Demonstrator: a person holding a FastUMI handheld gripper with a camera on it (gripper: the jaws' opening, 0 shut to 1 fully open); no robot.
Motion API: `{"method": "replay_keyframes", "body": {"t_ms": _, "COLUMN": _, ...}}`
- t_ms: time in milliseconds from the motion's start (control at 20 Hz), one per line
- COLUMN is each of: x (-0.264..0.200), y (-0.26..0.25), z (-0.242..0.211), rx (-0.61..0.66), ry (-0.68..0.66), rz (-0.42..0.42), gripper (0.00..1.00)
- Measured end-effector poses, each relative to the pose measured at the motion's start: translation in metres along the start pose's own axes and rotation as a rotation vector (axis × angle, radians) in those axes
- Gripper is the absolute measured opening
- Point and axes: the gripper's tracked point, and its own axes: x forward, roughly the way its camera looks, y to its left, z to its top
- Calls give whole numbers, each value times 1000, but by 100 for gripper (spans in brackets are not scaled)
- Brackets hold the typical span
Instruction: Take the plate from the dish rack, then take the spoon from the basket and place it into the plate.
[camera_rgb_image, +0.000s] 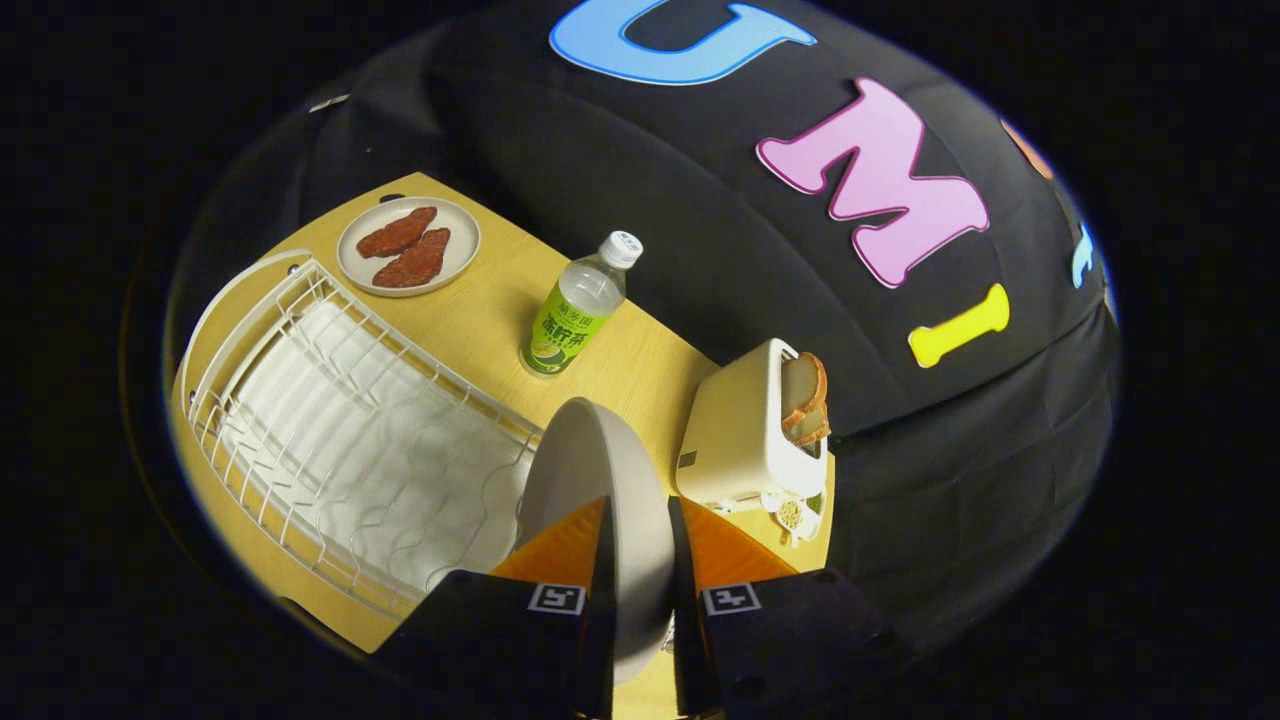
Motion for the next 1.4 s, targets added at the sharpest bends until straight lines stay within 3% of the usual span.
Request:
{"method": "replay_keyframes", "body": {"t_ms": 250, "x": -1, "y": -2, "z": 16, "rx": -91, "ry": -12, "rz": -56, "gripper": 28}}
{"method": "replay_keyframes", "body": {"t_ms": 500, "x": -19, "y": -14, "z": 24, "rx": -46, "ry": -54, "rz": -38, "gripper": 28}}
{"method": "replay_keyframes", "body": {"t_ms": 850, "x": -68, "y": -51, "z": -16, "rx": 242, "ry": -139, "rz": 139, "gripper": 28}}
{"method": "replay_keyframes", "body": {"t_ms": 1050, "x": -98, "y": -79, "z": -63, "rx": 349, "ry": -156, "rz": 190, "gripper": 28}}
{"method": "replay_keyframes", "body": {"t_ms": 1400, "x": -142, "y": -99, "z": -151, "rx": 583, "ry": -118, "rz": 365, "gripper": 28}}
